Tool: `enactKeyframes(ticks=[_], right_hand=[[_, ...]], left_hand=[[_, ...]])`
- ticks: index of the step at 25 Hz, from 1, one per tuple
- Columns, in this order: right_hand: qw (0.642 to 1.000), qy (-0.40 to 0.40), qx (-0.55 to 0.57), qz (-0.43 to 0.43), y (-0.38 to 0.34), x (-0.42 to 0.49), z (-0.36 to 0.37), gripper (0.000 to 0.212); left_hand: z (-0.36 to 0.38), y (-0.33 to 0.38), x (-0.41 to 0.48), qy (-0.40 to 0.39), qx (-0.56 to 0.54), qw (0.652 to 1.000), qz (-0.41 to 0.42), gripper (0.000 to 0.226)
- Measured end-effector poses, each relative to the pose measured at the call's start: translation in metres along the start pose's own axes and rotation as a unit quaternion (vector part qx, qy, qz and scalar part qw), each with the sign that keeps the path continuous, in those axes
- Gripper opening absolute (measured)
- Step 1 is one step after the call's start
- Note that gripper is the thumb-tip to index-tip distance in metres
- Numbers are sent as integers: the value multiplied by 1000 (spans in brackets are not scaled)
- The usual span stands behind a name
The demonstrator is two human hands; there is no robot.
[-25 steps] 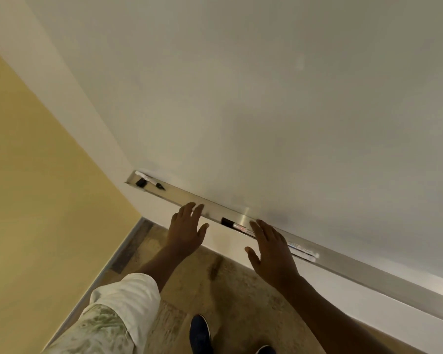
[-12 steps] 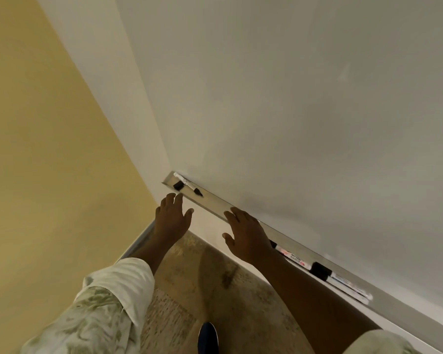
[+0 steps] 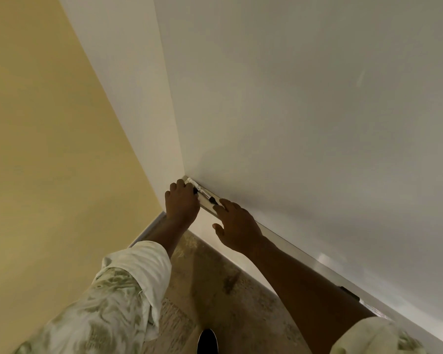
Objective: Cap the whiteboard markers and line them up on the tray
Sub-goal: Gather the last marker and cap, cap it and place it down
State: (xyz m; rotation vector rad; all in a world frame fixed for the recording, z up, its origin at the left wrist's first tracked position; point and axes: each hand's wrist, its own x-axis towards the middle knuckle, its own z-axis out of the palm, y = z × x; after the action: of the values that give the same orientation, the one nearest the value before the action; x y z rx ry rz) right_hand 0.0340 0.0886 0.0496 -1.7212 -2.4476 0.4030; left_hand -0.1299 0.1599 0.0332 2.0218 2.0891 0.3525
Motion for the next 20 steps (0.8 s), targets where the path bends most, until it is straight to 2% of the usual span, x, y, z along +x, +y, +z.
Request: enactKeyframes(ticks=[8,20], right_hand=[[998,-48,-49,1,-13,54,0,37],[995,4,-88,47,-14,53,7,27]], left_hand=[[8,-8,19,-6,-5,1000,15,19],[1,-11,2,42,-129,991,11,15]])
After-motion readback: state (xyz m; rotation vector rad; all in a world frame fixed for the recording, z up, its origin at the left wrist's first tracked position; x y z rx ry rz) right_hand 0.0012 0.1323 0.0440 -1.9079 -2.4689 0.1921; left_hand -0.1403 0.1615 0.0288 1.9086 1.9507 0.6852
